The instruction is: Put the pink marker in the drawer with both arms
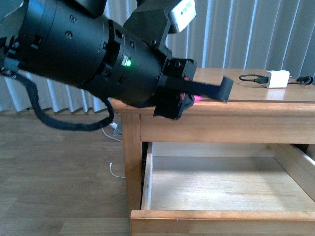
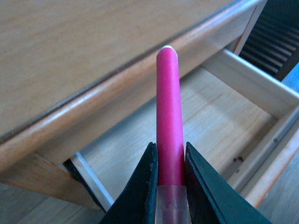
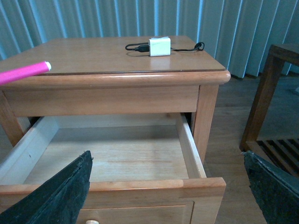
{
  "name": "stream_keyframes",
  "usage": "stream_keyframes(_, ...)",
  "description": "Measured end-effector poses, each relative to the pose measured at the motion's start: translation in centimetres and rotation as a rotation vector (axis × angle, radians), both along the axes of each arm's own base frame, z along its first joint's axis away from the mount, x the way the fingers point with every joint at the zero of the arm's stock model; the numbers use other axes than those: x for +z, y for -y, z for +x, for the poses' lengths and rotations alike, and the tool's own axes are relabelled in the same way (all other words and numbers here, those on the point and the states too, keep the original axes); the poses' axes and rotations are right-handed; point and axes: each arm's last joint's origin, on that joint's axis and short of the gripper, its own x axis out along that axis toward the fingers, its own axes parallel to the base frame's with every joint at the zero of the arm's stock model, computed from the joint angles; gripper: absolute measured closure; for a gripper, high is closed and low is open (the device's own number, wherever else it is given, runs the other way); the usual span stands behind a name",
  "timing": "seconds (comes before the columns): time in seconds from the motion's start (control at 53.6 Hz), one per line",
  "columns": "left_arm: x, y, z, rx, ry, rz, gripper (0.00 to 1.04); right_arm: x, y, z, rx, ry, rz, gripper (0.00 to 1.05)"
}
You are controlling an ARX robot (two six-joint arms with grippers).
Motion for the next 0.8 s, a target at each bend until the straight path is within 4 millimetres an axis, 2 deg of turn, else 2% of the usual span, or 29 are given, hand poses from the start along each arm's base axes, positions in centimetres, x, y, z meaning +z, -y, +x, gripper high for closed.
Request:
stream_keyframes(0.112,-1.1,0.2,-0.7,-0.011,-0.002,0.053,0.9,0.0,0.0,0.0,0.0,0.0,0.0,0.08)
stream_keyframes(0.261,-2.2,1.0,-0.5,-0.012,-0.015,0.082,0.9,0.0,0.0,0.0,0.0,0.0,0.0,0.08)
stream_keyframes(0.504,-6.3,4.0,1.2,-0.015,-0.096,0.151,0.9,0.0,0.0,0.0,0.0,0.0,0.0,0.08)
stream_keyframes(0.803,-8.9,6.8,3.7,0.033,-0.142,0.142,0.9,0.0,0.0,0.0,0.0,0.0,0.0,0.08)
